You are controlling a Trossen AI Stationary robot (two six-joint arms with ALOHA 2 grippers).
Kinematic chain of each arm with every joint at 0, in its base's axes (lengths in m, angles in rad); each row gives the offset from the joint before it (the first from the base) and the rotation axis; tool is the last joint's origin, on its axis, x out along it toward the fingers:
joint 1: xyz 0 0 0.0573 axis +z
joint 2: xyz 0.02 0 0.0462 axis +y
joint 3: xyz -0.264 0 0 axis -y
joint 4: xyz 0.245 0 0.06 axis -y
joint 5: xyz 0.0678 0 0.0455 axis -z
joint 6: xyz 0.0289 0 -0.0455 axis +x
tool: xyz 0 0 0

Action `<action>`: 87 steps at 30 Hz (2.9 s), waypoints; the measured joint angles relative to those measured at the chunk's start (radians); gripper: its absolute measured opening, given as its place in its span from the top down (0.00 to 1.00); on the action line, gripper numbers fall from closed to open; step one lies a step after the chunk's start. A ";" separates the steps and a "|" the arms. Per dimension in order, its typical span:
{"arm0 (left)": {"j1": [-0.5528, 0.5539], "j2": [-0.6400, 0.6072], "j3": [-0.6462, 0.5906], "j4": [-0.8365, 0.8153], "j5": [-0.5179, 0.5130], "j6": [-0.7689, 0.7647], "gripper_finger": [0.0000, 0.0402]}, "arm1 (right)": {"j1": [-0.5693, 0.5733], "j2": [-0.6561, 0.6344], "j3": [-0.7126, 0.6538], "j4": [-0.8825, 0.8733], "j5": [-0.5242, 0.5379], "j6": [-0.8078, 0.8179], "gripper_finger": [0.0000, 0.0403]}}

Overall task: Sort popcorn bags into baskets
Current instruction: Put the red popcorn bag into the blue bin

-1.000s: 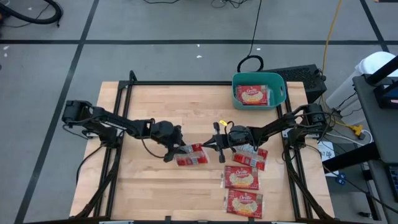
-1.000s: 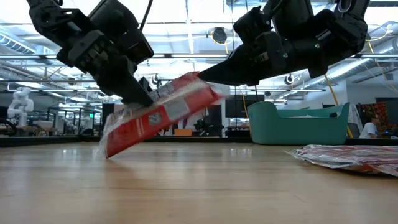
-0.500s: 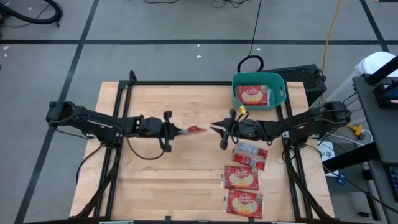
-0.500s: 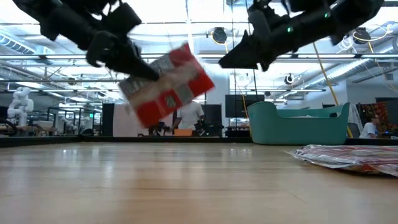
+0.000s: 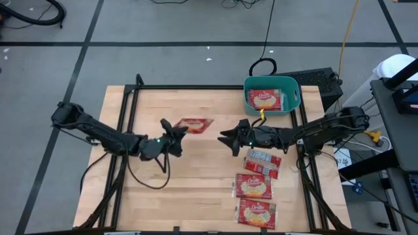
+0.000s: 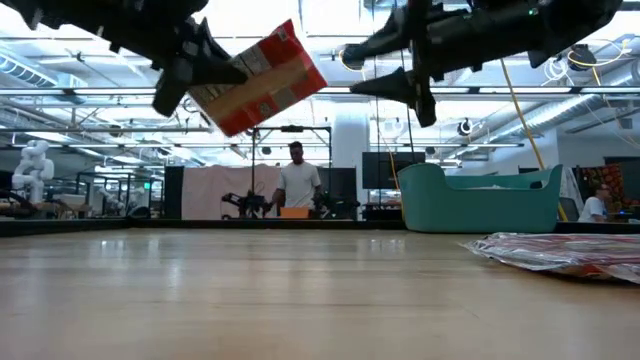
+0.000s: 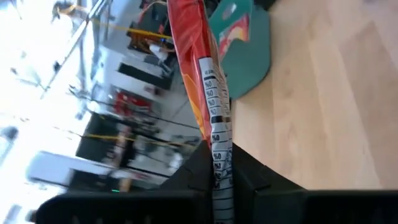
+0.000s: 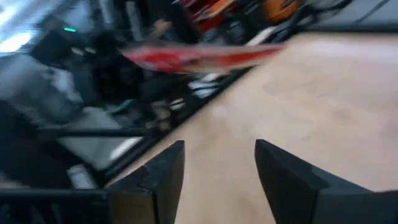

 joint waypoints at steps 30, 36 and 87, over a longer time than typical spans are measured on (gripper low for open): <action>-0.096 0.369 0.090 0.423 -0.270 0.662 0.93 | 0.038 0.292 0.000 0.539 0.058 0.344 0.43; -0.095 0.369 0.108 0.408 -0.284 0.669 0.94 | 0.011 0.329 0.000 0.600 0.057 0.362 0.47; 0.180 0.365 0.105 0.421 -0.006 0.631 0.86 | -0.341 0.327 0.000 0.586 -0.179 0.321 0.76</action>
